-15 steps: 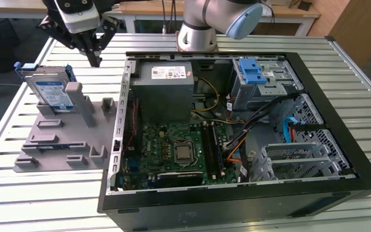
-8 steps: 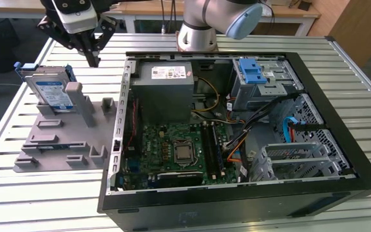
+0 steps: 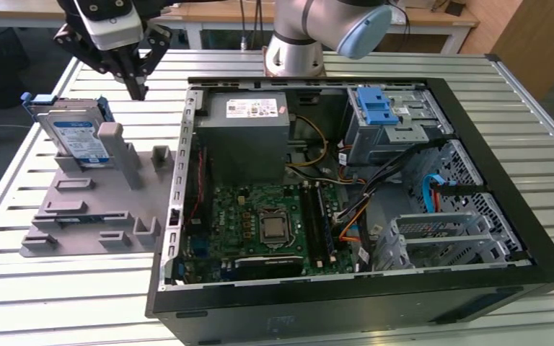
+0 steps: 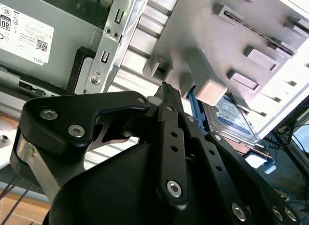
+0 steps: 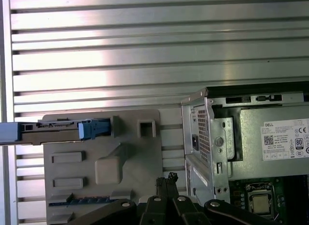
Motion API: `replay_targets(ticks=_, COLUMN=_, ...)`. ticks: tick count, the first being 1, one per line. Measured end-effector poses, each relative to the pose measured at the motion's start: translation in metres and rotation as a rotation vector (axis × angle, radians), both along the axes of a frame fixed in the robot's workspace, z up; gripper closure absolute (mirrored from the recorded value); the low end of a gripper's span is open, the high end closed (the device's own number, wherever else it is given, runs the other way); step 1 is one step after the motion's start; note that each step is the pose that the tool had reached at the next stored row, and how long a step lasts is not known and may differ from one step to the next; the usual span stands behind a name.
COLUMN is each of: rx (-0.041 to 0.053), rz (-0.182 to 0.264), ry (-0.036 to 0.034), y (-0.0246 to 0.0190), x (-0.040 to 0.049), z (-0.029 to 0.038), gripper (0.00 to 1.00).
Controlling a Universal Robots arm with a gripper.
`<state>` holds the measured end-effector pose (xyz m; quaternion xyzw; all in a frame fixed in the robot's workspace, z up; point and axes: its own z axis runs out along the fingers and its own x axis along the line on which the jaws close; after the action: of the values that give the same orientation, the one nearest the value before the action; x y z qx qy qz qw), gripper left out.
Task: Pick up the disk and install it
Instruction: 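Reach for the disk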
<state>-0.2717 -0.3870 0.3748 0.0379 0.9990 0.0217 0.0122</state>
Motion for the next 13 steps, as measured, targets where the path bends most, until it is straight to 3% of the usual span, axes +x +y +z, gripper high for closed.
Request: replay_targets(ticks=13, rx=0.0000, rz=0.000, ry=0.0004, y=0.0002, x=-0.0057, z=-0.0002, gripper=0.89)
